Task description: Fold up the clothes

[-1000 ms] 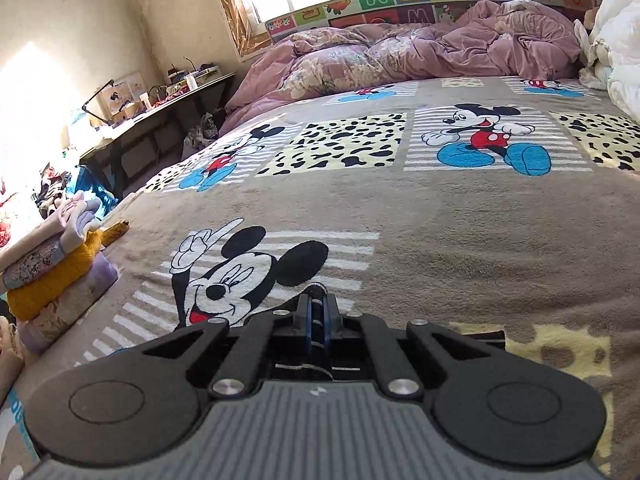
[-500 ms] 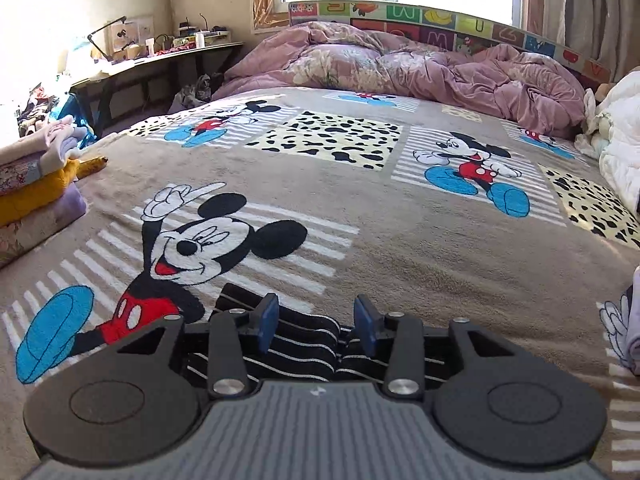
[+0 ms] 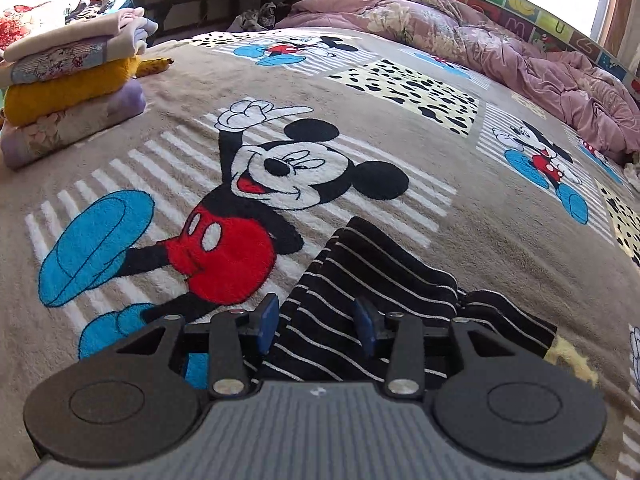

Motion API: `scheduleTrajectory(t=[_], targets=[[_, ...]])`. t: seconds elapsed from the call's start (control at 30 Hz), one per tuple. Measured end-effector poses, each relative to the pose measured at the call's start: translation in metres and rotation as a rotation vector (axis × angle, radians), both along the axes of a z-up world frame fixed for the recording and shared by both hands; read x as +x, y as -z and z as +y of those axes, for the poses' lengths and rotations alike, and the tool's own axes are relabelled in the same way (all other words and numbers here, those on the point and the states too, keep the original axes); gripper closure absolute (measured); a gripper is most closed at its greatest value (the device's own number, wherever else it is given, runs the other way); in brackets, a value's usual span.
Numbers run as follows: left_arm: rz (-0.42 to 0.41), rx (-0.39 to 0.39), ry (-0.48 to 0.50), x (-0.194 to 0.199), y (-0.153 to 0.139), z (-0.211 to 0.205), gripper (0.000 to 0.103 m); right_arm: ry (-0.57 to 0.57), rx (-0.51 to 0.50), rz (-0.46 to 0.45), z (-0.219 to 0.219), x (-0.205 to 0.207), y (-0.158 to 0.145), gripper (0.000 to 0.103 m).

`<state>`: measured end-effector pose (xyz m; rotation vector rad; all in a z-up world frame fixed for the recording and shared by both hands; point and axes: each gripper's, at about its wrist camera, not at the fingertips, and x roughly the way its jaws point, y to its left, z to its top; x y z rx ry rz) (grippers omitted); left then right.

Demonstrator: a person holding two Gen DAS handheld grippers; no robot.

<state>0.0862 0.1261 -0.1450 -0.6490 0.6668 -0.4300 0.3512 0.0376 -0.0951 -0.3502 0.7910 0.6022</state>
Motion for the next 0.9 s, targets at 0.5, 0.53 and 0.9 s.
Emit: scheduleTrajectory(t=[0.5,0.53,0.9], targets=[[0.106,-0.055,0.043,0.005,0.017,0.004,0.084,0.094,0.128,0.035,-0.012,0.022,-0.007,0.098],[0.113,-0.066,0.041,0.006,0.018,0.005,0.085,0.101,0.137,0.029,-0.012,0.024,-0.010,0.098],[0.134,-0.118,0.015,0.008,0.020,0.011,0.087,0.164,0.262,0.045,-0.043,0.030,-0.039,0.087]])
